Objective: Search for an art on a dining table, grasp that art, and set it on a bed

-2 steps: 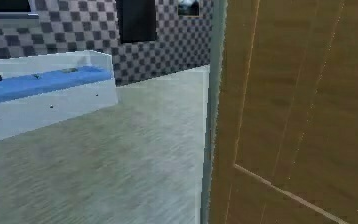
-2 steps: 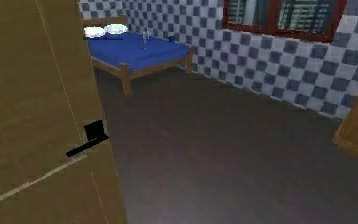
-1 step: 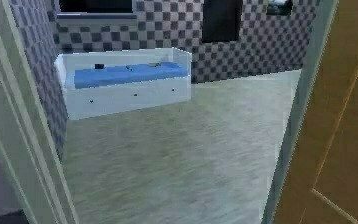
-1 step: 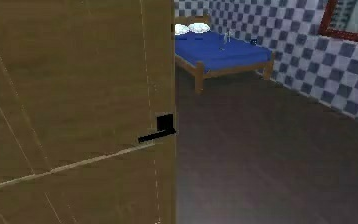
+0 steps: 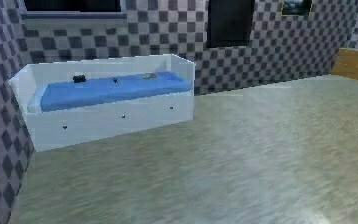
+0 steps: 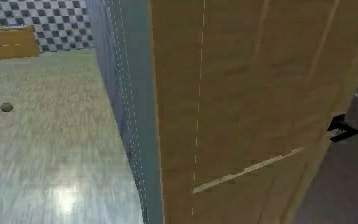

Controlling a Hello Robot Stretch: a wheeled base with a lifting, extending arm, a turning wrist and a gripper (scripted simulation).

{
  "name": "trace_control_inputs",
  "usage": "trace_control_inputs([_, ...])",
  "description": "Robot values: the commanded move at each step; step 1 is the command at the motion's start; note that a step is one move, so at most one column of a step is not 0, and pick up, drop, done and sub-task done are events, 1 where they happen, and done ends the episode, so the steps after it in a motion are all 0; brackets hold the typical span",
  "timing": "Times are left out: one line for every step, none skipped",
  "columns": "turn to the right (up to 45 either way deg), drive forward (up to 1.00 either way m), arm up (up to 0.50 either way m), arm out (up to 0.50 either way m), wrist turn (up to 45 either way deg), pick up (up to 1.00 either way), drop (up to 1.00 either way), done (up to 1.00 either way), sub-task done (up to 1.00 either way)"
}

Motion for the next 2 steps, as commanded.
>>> trace_control_inputs([36.0, 0.0, 0.0, 0.0, 0.0, 0.0, 0.0, 0.0, 0.0])
trace_control_inputs([0.0, 0.35, 0.0, 0.0, 0.0, 0.0, 0.0, 0.0, 0.0])
